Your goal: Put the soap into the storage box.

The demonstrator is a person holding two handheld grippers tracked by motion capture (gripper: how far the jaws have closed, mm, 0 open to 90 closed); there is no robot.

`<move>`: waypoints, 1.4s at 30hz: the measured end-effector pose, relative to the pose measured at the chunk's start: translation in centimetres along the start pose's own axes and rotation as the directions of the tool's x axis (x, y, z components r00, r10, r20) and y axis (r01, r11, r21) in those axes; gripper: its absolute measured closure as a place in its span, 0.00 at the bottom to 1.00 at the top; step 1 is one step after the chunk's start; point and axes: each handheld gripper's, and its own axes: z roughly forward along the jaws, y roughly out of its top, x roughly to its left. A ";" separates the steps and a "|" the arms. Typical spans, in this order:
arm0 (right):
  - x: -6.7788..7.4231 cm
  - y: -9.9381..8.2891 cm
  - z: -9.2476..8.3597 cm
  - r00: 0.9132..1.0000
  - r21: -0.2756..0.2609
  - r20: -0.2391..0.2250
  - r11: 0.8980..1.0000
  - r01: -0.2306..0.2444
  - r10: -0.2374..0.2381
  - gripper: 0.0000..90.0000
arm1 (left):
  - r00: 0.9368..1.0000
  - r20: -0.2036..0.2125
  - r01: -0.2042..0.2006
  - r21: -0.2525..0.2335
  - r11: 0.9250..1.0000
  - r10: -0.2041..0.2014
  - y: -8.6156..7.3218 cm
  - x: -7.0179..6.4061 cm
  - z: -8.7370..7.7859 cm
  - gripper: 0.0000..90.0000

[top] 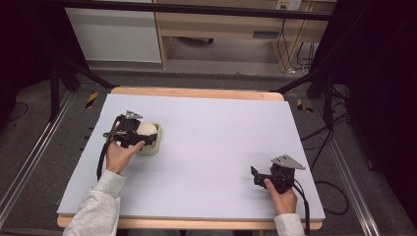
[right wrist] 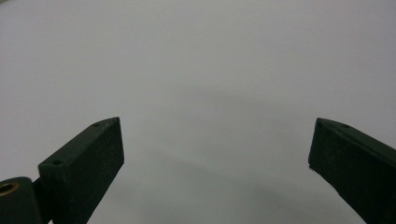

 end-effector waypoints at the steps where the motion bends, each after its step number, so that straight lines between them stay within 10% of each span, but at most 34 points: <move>1: 0.0 0.0 0.0 1.000 0.000 0.000 1.000 0.000 0.000 0.04 | 1.000 -0.007 0.001 0.002 1.000 -0.001 0.0 0.1 0.1 0.27; 42: 0.2 0.1 0.0 1.000 0.001 0.004 1.000 0.007 -0.007 0.04 | 0.999 -0.032 0.028 0.082 0.996 -0.026 -0.7 2.0 3.5 0.27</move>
